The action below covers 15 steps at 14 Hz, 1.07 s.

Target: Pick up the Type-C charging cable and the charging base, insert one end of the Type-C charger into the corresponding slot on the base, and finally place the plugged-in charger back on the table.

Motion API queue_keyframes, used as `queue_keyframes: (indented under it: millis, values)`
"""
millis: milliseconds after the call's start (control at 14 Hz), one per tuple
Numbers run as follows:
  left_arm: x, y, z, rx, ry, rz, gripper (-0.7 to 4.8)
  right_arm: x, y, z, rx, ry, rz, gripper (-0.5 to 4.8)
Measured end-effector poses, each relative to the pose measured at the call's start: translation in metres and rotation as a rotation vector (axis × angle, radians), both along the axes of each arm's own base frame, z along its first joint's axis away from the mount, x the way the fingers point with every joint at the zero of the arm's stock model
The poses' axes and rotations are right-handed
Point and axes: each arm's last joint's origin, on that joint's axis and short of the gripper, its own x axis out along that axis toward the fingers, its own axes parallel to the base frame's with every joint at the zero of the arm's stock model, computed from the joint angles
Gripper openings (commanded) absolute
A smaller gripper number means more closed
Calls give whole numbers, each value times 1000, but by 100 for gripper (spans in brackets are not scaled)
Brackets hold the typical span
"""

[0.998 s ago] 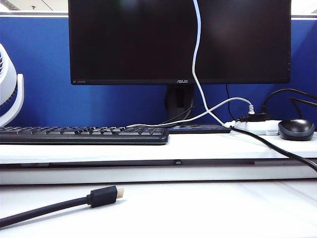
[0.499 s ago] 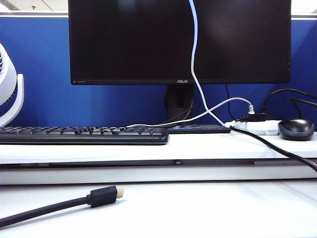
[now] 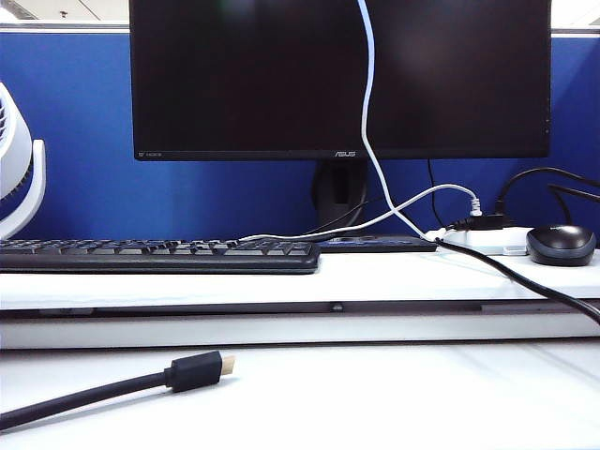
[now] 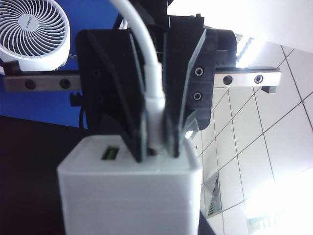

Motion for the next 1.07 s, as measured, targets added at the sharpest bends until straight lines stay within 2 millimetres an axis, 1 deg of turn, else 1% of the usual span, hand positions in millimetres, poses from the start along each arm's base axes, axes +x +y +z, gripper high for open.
queue_keyframes:
  millis: [285,713,855,926,1069]
  values:
    - [1,-1,-1,10,7,-22,-6,-6,3,-1,-6,3,9,-1]
    - [1,0,-1,9,5,-23,-1,-7,4,0,-4,2,7,-1]
    - [0,0,-1,10,5,-28,95,-7,4,0,-4,2,6,-1]
    - [0,0,-1,10,5,-29,190,-7,4,0,-4,2,0,-1]
    - [2,1,-2,13,11,-19,268,-7,4,1,1,-8,-13,-1]
